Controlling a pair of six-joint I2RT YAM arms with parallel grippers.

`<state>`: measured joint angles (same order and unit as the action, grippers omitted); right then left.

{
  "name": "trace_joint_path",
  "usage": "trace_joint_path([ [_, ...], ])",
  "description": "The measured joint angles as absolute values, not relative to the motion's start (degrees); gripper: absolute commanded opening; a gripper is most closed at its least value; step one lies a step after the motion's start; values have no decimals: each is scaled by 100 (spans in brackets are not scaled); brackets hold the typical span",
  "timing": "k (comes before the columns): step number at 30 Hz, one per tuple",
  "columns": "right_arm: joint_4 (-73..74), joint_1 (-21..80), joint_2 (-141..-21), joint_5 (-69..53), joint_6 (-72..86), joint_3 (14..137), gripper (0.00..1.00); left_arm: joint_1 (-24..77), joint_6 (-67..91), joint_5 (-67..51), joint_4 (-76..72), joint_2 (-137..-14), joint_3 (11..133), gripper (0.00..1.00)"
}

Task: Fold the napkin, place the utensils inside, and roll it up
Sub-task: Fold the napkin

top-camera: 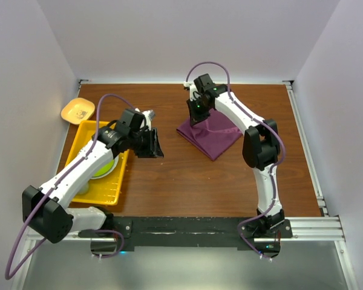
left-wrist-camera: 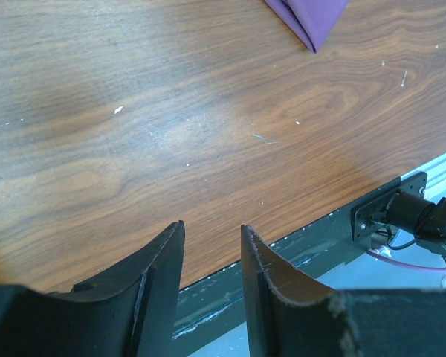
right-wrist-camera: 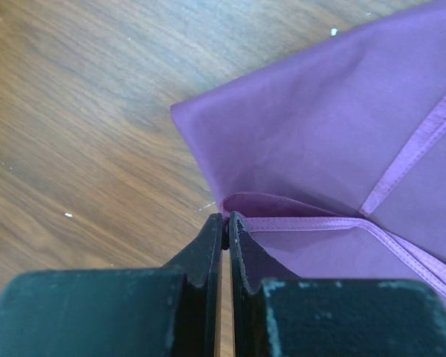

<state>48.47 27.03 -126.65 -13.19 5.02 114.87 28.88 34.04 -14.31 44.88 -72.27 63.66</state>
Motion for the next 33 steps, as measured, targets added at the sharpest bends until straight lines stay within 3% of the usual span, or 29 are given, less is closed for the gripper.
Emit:
trace_joint_path([
  [25,4952,2891,-13364,-1420,464,12044,14,2888,3387,-1426,4550,-7319,6431,41],
  [28,4956,2915,-13386,-1439,467,12101,19,2888,3387,-1426,4550,-7319,6431,41],
  [30,4954,2930,-13391,-1459,473,12145,27,2888,3387,-1426,4547,-7319,6431,41],
  [32,4956,2950,-13432,-1479,510,12245,38,2888,3387,-1426,4545,-7319,6431,48],
  [33,4967,2958,-13474,-1483,563,12339,49,2888,3389,-1426,4534,-7319,6431,52],
])
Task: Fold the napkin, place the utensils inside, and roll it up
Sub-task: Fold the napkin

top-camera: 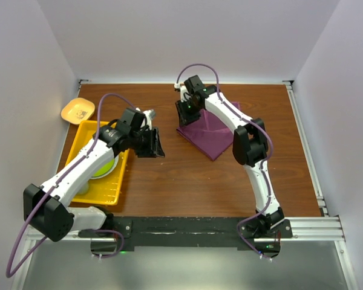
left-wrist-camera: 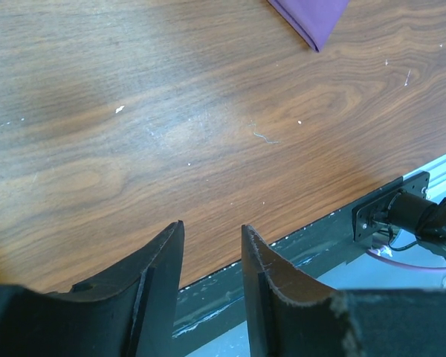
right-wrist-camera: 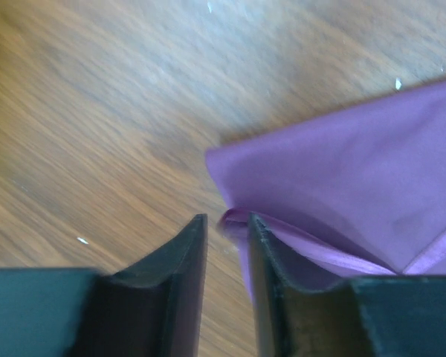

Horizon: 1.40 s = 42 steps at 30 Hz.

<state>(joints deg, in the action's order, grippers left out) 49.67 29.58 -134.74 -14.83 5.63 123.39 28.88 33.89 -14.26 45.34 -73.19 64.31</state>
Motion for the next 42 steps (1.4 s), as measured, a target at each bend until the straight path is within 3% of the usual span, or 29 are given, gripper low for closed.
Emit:
trace_joint_path([
  [2,5024,2965,-13605,-1487,709,12619,59,2888,3391,-1422,4486,-7336,6429,64],
  [4,5089,2967,-13679,-1452,917,12862,72,2888,3415,-1422,4346,-7415,6431,70],
  [5,5133,2961,-13655,-1446,1033,12905,73,2888,3435,-1420,4250,-7491,6429,72],
  [6,5162,2936,-13605,-1413,1140,12905,73,2888,3448,-1411,4156,-7581,6431,85],
  [9,5146,2783,-13168,-1317,1577,12516,73,2888,3496,-1345,3911,-8149,6624,87],
  [14,5019,1660,-11911,-1358,2156,11074,66,2888,3395,-1015,3658,-9557,7690,79],
  [20,4934,432,-11784,-1098,2265,10912,65,2888,3044,-714,3212,-11000,9253,68],
  [26,5019,451,-11977,-1070,2239,10932,64,2888,2751,-670,3124,-11900,10250,67],
  [32,5164,436,-12536,-1173,2178,11201,60,2891,2620,-729,3133,-12363,10451,71],
  [42,5325,432,-12801,-1151,2071,11236,60,2891,2589,-910,3129,-12573,10464,47],
])
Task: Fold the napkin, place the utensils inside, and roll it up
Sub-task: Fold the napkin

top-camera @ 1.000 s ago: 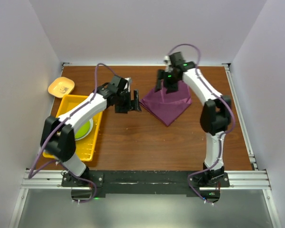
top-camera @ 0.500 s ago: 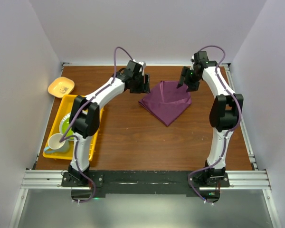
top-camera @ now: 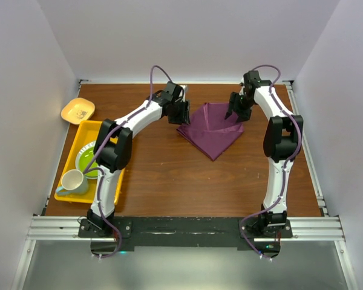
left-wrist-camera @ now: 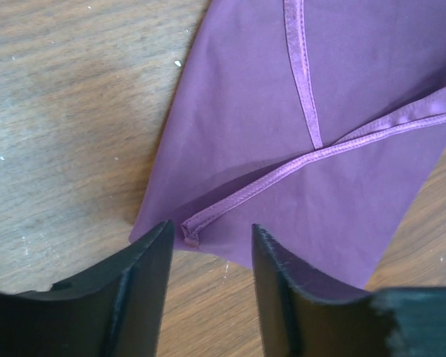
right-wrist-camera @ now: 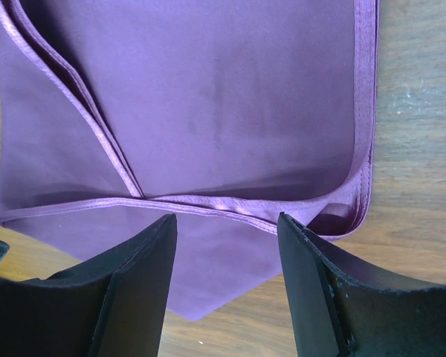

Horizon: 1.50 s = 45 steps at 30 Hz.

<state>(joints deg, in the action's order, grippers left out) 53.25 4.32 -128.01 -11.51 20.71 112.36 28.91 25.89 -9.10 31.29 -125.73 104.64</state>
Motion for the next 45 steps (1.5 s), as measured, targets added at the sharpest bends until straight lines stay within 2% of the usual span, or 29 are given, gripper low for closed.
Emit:
trace_joint_path([
  [11,5325,421,-12980,-1149,2008,11485,57,2891,2593,-1026,3131,-12578,10462,48],
  [17,5349,412,-13190,-1149,1984,11594,55,2891,2591,-1011,3142,-12578,10460,58],
  [21,5363,410,-13220,-1149,1986,11609,55,2891,2582,-954,3138,-12578,10409,59],
  [25,5365,410,-13229,-1149,1986,11640,56,2891,2587,-941,3138,-12578,10320,53],
  [32,5365,410,-13351,-1149,1979,11716,54,2893,2591,-1002,3094,-12578,10202,35],
  [37,5387,410,-13430,-1149,1942,11721,47,2893,2596,-1004,3092,-12578,10202,21],
  [45,5485,364,-13421,-1142,1900,11684,44,2893,2591,-1004,3092,-12578,10204,11],
])
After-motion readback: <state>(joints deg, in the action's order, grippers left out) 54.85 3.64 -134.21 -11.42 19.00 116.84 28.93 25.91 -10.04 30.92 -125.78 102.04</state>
